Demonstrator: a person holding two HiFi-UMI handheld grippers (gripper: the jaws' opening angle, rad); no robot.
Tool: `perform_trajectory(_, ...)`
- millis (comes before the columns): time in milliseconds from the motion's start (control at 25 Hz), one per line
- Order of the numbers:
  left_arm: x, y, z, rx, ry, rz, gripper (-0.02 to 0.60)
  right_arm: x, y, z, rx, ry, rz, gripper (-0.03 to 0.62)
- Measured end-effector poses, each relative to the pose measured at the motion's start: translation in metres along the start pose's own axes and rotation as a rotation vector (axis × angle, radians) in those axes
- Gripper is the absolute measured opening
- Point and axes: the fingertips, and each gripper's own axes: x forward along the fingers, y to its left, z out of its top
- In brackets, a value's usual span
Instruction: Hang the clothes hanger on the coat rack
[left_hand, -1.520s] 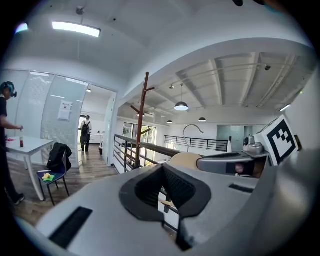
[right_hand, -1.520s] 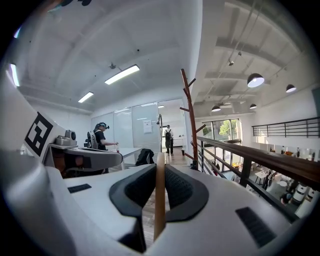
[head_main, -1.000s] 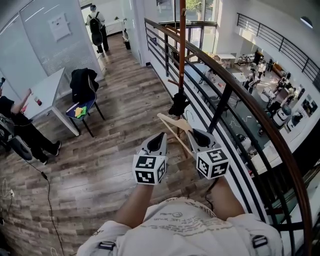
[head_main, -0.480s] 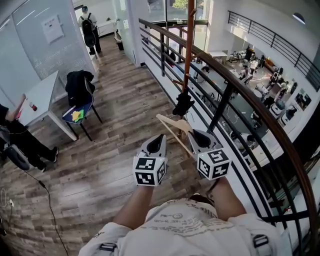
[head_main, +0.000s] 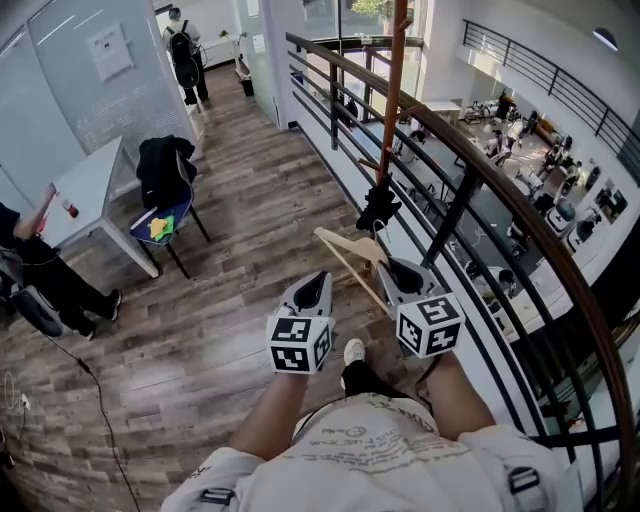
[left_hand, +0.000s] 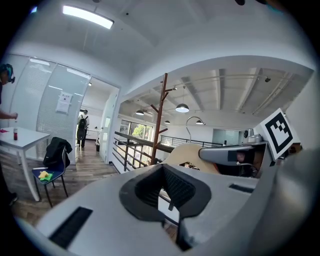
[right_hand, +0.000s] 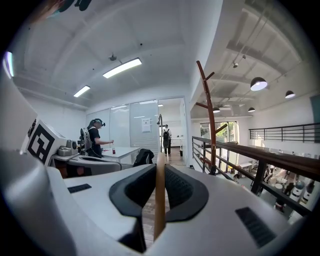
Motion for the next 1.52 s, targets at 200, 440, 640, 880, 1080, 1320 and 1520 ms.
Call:
perform_trajectory(200,0.016,0.009,0.005,0.019,0.004,-0.001,0.003,0.02,-0.011,0.007,0.006,-0.013,0.001,0.051)
perform_trajectory(440,0.039,0.028,0.011,0.035,0.015,0.004,0.003,0.052,-0.028,0.015,0.034,-0.026,-0.003,0.051)
perform_trajectory(640,0.074,0.048,0.021,0.048,0.014,0.009,0.003,0.088,-0.047,0.021,0.041,-0.032,0.005,0.05)
perform_trajectory(880,0.121,0.074,0.036,0.065,0.02,-0.002,0.003,0.136,-0.072,0.032,0.051,-0.039,0.003,0.051)
perform_trajectory(1080,0.163,0.093,0.057,0.068,0.011,-0.005,0.003,0.175,-0.095,0.048,0.049,-0.036,0.008,0.05)
perform_trajectory(1320,0.211,0.112,0.077,0.07,0.011,-0.001,0.003,0.213,-0.125,0.067,0.056,-0.043,0.004,0.051)
perform_trajectory(1520,0.245,0.132,0.091,0.063,0.011,0.02,0.003,0.245,-0.152,0.079,0.065,-0.042,0.0,0.051)
